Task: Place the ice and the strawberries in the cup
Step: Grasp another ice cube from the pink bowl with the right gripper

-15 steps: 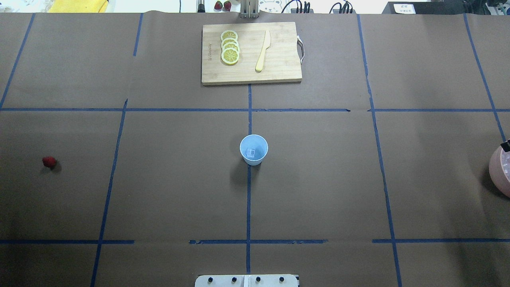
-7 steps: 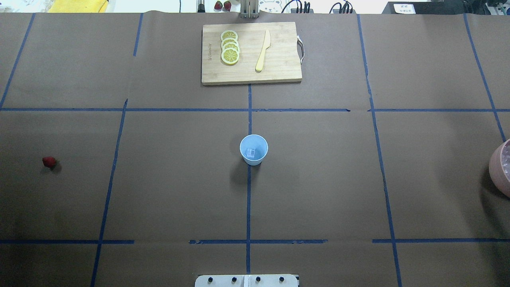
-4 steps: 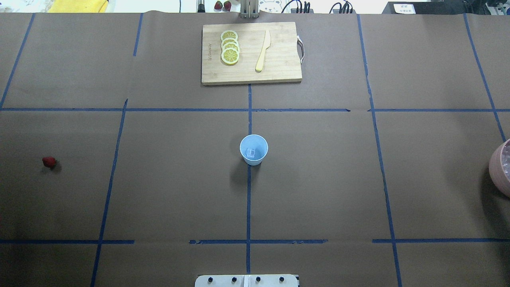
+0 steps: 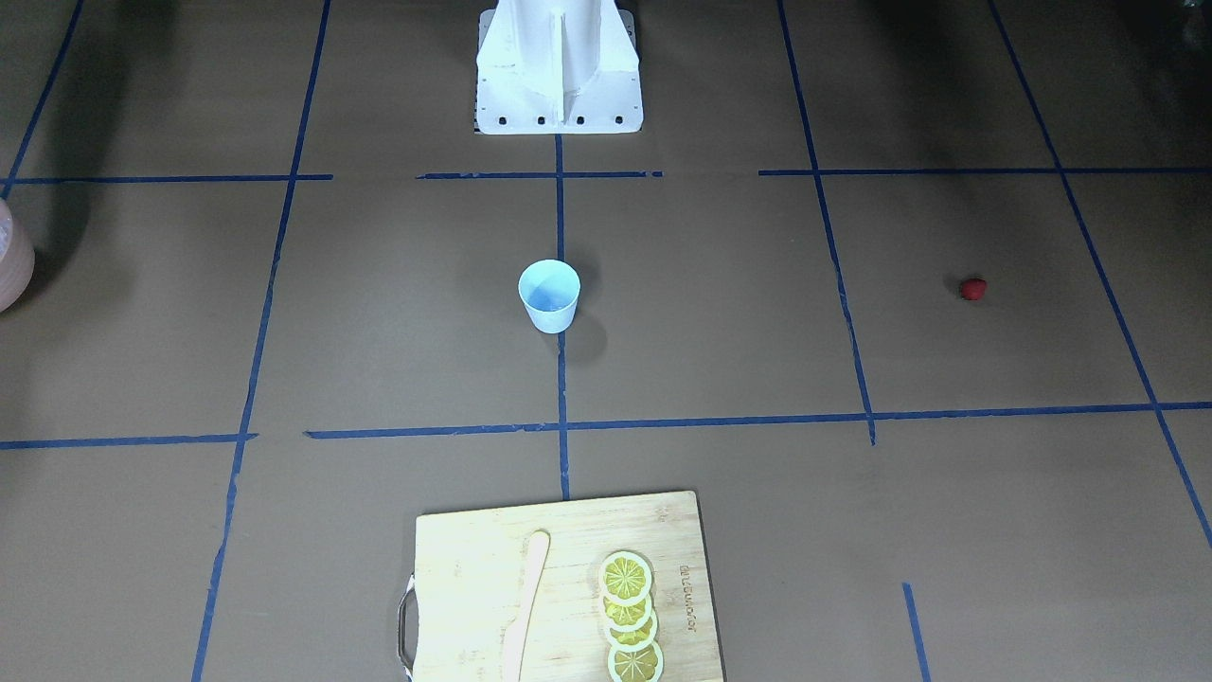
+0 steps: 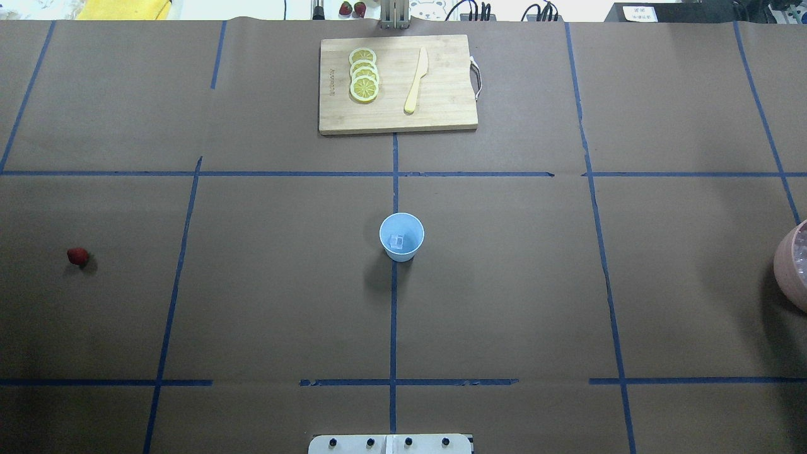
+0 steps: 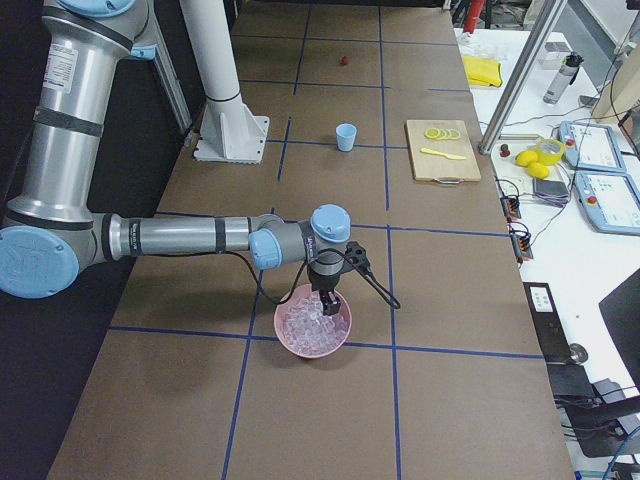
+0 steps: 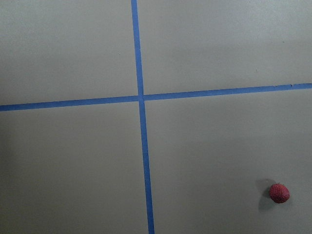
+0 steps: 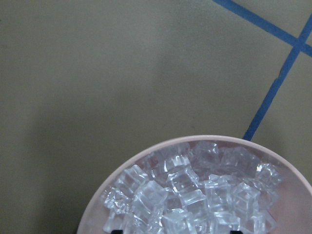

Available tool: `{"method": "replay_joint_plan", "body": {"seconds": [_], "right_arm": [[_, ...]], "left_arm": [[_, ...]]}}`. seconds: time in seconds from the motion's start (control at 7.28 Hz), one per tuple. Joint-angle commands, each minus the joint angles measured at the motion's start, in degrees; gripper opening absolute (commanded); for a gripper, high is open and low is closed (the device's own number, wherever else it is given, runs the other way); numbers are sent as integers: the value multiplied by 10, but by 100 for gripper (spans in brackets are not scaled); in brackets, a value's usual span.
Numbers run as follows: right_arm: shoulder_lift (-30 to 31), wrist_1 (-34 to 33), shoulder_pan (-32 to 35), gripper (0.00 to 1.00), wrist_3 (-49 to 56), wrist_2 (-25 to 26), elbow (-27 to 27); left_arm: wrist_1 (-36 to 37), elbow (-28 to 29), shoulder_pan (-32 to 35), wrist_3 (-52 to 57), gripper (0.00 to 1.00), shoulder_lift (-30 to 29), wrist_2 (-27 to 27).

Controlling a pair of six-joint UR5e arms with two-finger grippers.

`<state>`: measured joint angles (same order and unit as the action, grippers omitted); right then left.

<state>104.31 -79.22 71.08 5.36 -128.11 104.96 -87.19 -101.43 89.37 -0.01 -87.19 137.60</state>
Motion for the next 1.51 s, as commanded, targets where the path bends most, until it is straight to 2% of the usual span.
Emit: {"method": "replay_joint_plan", "body": {"seconds": [0.0,0.69,1.37], "right_arm": [[0,-1,-16,76,2,9,-2],[-2,-1,-43,72,4,39,-19],[0,-3,-50,71,4,39,-20]], "left_arm": [[0,0,0,1,100,0,0],[1,1,-1,1,100,0,0],[0,2,0,1,100,0,8]]}}
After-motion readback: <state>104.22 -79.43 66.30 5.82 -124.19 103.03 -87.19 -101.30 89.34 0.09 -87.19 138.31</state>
